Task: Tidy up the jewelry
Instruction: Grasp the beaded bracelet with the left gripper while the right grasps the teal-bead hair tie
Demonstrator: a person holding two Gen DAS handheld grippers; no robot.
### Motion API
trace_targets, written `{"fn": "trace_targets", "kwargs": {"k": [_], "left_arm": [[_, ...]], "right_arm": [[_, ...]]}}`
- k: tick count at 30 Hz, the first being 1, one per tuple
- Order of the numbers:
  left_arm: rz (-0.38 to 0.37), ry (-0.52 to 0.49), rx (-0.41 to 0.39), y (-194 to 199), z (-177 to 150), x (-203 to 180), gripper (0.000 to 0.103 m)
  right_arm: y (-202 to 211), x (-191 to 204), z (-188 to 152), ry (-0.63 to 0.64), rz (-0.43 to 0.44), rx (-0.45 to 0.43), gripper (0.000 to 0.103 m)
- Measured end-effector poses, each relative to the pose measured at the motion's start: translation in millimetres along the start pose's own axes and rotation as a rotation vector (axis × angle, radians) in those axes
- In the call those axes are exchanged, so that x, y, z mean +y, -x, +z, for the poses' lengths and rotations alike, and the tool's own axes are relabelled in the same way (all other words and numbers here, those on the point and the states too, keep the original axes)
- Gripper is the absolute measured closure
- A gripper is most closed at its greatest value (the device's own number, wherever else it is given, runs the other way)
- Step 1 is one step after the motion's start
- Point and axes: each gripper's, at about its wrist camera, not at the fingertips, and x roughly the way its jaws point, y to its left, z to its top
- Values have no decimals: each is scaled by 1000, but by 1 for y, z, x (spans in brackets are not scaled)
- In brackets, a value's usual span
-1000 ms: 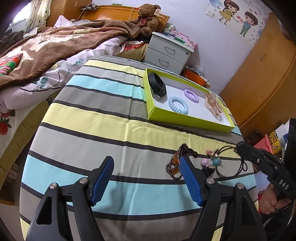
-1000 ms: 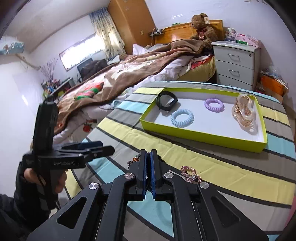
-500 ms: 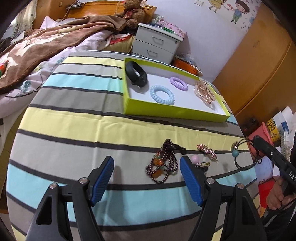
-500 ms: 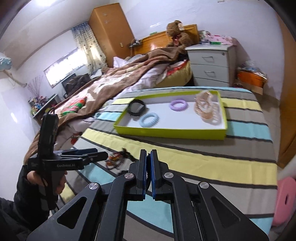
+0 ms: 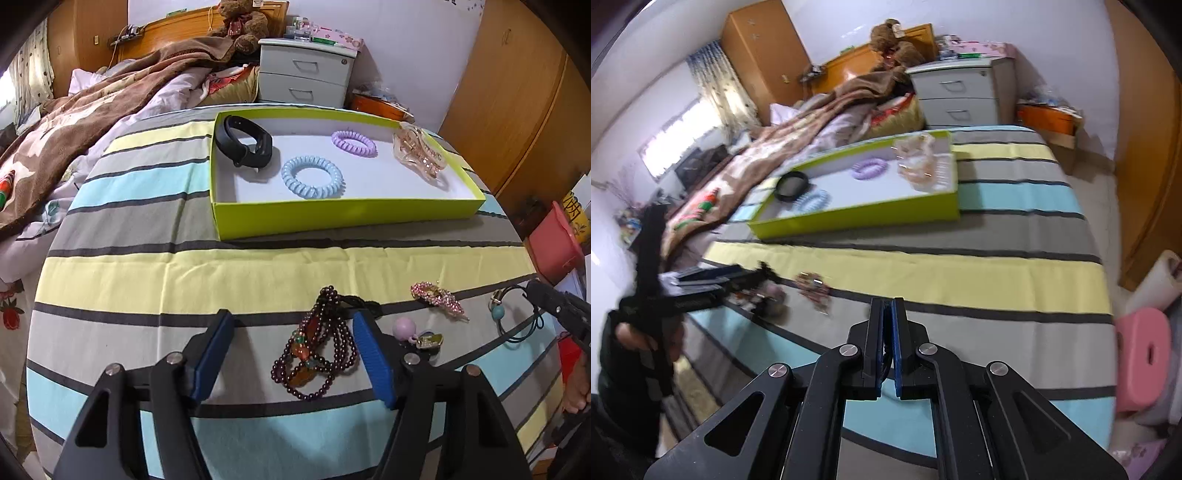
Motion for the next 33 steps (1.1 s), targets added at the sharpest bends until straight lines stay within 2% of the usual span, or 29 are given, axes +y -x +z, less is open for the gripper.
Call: {"fn": "trace_targets", "kwargs": {"k": [3, 7, 9, 13, 17, 19, 22, 25, 28, 30, 31, 32, 33], "left_arm": [[22, -6, -2, 0, 1, -1, 42], [58, -19, -1, -1, 1, -1, 57], [67, -23, -4, -1, 1, 1, 61], [80, -17, -9, 0, 0, 4, 73], [84, -15, -13, 1, 0, 7, 80], [84, -8, -15, 1, 1, 8, 82], [85, -6, -15, 1, 1, 8, 88], [86, -9, -16, 1, 1, 7, 89], [80, -3, -20, 3, 1, 8, 90], [77, -2, -23, 4, 1, 9, 91], [75, 0, -26, 6, 1, 9, 91], [73, 3, -27, 6, 1, 10, 91], [71, 5, -28, 7, 1, 11, 91]], "right_arm": [[-1, -8, -6, 14, -36, 19, 99], [-2, -10, -7, 36, -72, 30, 97], [-2, -10, -6, 45, -86, 36, 87], [-5, -4, -4, 110, -113, 53, 82], [-10, 4, -5, 190, -114, 74, 67], [-14, 5, -4, 213, -108, 87, 64], [-20, 6, -4, 241, -110, 110, 64], [-27, 3, -5, 241, -104, 140, 64], [-27, 5, -5, 241, -116, 130, 64], [-26, 5, -5, 231, -126, 122, 71], [-26, 6, -6, 230, -133, 118, 85], [-25, 6, -6, 231, -134, 116, 93], [-25, 7, -6, 230, -130, 116, 94]]}}
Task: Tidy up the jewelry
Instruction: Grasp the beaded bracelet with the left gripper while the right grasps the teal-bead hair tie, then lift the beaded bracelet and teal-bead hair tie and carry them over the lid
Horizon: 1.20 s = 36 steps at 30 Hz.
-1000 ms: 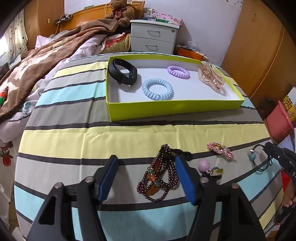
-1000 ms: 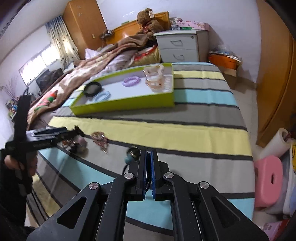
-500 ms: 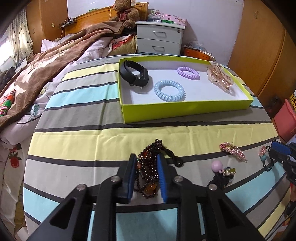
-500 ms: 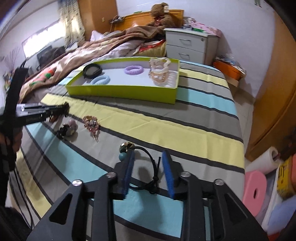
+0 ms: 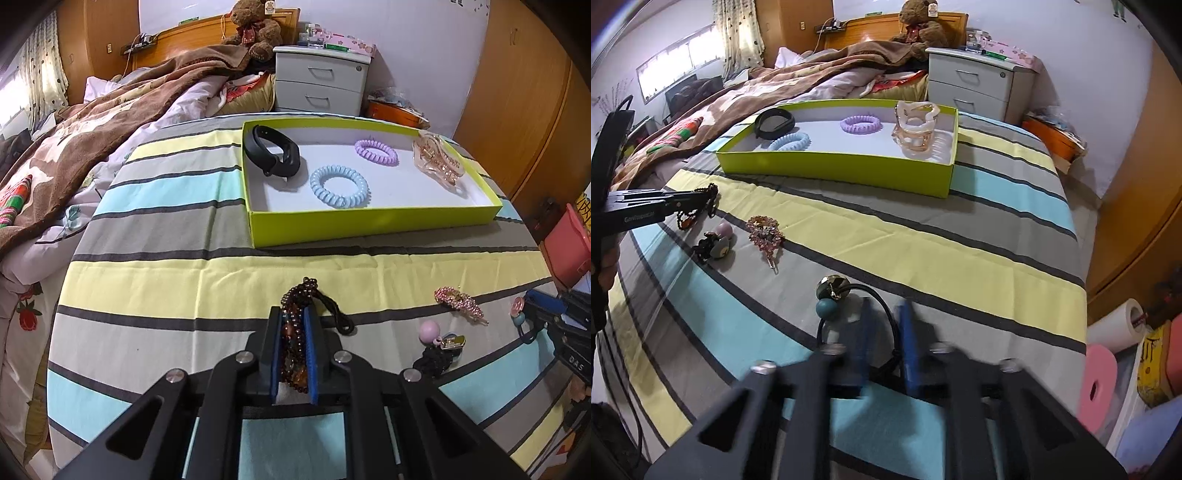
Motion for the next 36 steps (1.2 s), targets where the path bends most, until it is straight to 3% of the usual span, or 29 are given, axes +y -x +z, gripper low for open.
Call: {"fn": "trace_targets", "kwargs": {"k": [2, 20, 27, 30, 32, 36], "left_arm": [[-4, 5, -2, 1, 0, 1, 91], [-29, 11, -54, 26, 5, 6, 94], [-69, 41, -14, 14, 1, 14, 93], [-67, 37, -9, 9, -1, 14, 85], [-82, 23, 2, 4, 0, 11, 67], [-49, -12, 8, -2, 1, 1, 64]], "right_arm": [[1, 1, -1, 3, -12, -2, 100], [34, 7, 10, -32, -16, -124, 100], [38, 7, 8, -46, -18, -134, 100], [37, 6, 8, -56, -15, -134, 100], [37, 6, 9, -58, -11, -136, 100], [37, 7, 9, -60, -7, -138, 100]]}}
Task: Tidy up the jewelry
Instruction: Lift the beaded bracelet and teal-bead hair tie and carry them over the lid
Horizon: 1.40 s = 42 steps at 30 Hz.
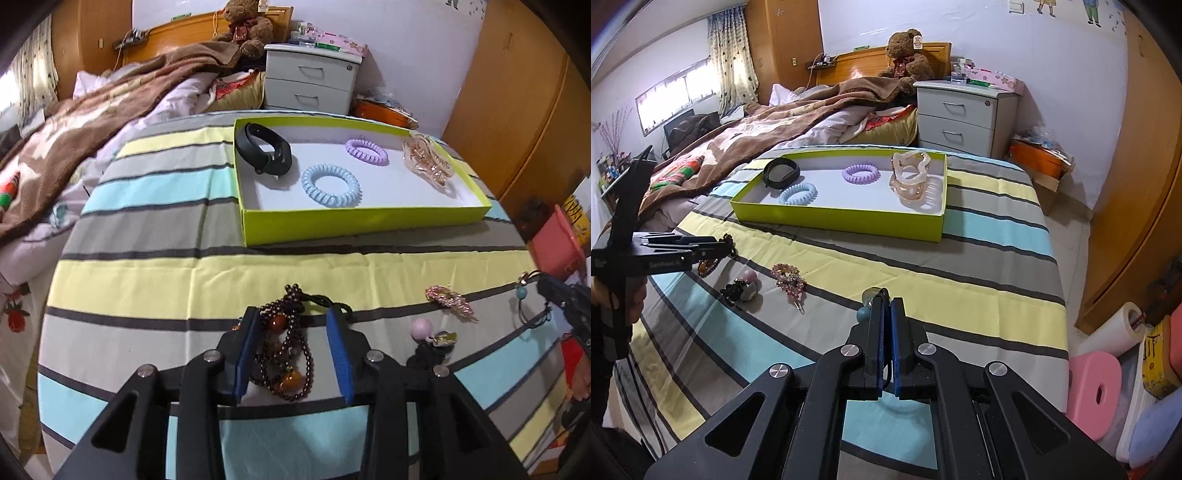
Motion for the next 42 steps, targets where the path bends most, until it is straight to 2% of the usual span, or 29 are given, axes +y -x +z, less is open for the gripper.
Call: {"fn": "trace_targets", "kwargs": {"k": [4, 6, 8, 13, 23, 35, 38, 40, 42], "left_arm": [[29, -19, -1, -3, 2, -3, 65], [59, -45, -1, -4, 3, -6, 71], [107, -79, -6, -5, 2, -9, 87], [85, -62, -19, 0, 3, -7, 97], [43, -6, -59, 17, 8, 3, 98], [10, 7, -125, 41, 29, 4, 98], [-22, 26, -114, 37, 28, 8, 98], [-13, 23, -94, 29, 24, 11, 98], [-28, 32, -73, 22, 21, 12, 94]], "right_arm": [[0, 2, 1, 7, 1, -2, 100], [0, 2, 1, 7, 0, -5, 100], [1, 3, 2, 5, 1, -11, 100], [3, 3, 4, 3, -4, -16, 100], [10, 1, 8, -5, -6, -38, 100], [23, 5, 38, -4, 0, -108, 100], [24, 8, 42, -1, 7, -119, 100], [22, 9, 42, 1, 8, -119, 100], [20, 10, 41, 3, 12, -115, 100]]}}
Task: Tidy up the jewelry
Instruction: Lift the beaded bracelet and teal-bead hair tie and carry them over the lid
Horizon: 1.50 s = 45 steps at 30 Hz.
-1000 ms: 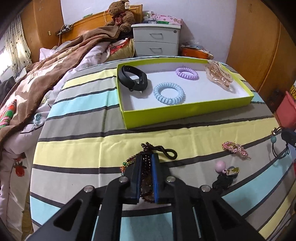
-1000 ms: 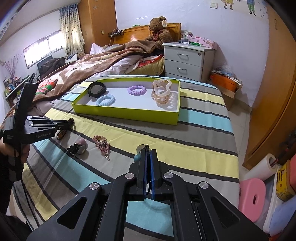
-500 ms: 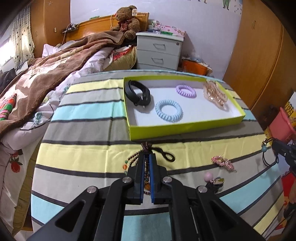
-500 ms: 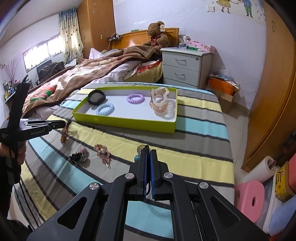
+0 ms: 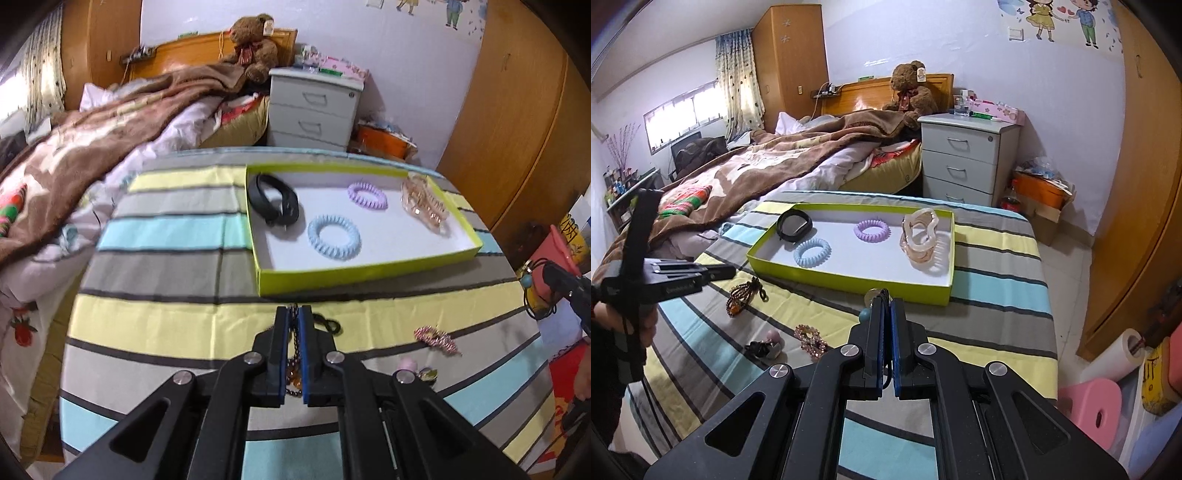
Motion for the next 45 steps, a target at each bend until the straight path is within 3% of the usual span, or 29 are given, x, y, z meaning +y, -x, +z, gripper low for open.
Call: {"fn": "trace_targets", "kwargs": {"k": [2, 6, 8, 10, 13, 15, 16, 17, 22, 37, 45], "left_arm": [[-2, -1, 31, -12, -2, 1, 70], [17, -21, 62, -26, -6, -3, 63], [59, -55, 60, -31, -8, -8, 52], [71, -67, 78, -36, -10, -10, 51], [92, -78, 72, -37, -9, -13, 51], [123, -99, 69, -38, -9, -17, 61], [127, -116, 68, -37, -9, -19, 76], [109, -117, 74, -38, -9, -18, 83], [101, -99, 64, -32, -7, -18, 92], [55, -85, -36, 6, 33, -14, 93], [32, -83, -45, -2, 54, -18, 93]], "right_arm": [[-2, 0, -1, -3, 0, 4, 100], [-4, -2, -3, -11, 3, 11, 100], [-6, -2, -3, -11, 4, 14, 100], [-7, -2, -3, -11, 6, 13, 100], [-7, -2, -2, -10, 8, 13, 100], [-8, 0, -2, -8, 10, 14, 100], [-9, 0, -2, -9, 11, 15, 100], [-9, 0, -2, -9, 11, 16, 100], [-10, 1, -2, -8, 9, 17, 100], [-14, 2, 41, 17, 17, -32, 100], [-61, 10, 86, 11, 82, -3, 100]]}}
